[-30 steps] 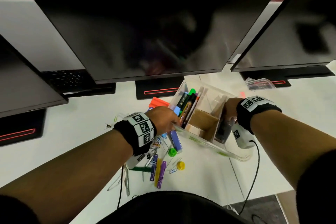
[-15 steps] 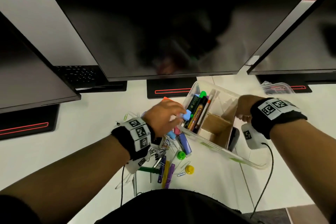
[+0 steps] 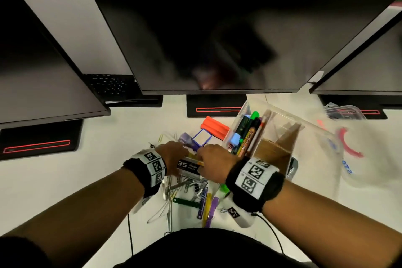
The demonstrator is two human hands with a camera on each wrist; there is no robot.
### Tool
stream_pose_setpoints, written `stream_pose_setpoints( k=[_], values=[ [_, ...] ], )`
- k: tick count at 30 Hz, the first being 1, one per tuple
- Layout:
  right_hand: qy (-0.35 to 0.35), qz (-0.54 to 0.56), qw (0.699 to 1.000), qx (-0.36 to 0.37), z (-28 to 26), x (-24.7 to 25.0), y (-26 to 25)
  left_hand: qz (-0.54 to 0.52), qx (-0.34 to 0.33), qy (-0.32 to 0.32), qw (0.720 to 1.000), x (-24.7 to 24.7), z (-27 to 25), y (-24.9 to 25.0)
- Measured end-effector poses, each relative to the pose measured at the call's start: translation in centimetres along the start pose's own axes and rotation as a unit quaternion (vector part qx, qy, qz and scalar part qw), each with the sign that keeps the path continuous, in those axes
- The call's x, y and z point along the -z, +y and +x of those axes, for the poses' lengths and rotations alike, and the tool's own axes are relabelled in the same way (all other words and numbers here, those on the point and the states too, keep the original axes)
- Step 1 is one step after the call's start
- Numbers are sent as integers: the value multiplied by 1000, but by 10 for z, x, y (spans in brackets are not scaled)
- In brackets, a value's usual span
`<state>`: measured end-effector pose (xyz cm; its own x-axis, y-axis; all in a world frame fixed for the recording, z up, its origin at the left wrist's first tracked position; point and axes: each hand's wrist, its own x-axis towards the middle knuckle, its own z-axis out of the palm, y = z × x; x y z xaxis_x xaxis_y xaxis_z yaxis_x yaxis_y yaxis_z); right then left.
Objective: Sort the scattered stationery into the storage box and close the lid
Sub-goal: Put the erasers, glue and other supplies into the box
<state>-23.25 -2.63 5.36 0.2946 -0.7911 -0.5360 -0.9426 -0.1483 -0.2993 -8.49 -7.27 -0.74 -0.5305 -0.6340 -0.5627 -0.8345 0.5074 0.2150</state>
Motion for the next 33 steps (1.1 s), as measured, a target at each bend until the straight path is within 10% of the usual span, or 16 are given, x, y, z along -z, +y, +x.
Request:
stream_pose_setpoints(
  k=[11,18,26,33],
  values=[
    [136,118,984,-11,-14,9,5,-153,-35,154,976,22,-28,-8],
    [288,235,927,-46,-79,87,56,-296,-69,349,887,55,-19,40],
    [222,-56,950,-214,-140,117,149,-30,-164,115,979,49,6,88],
    [152,-55,958,-238,-99,79,178,-40,-149,121,981,48,8,95]
  ],
)
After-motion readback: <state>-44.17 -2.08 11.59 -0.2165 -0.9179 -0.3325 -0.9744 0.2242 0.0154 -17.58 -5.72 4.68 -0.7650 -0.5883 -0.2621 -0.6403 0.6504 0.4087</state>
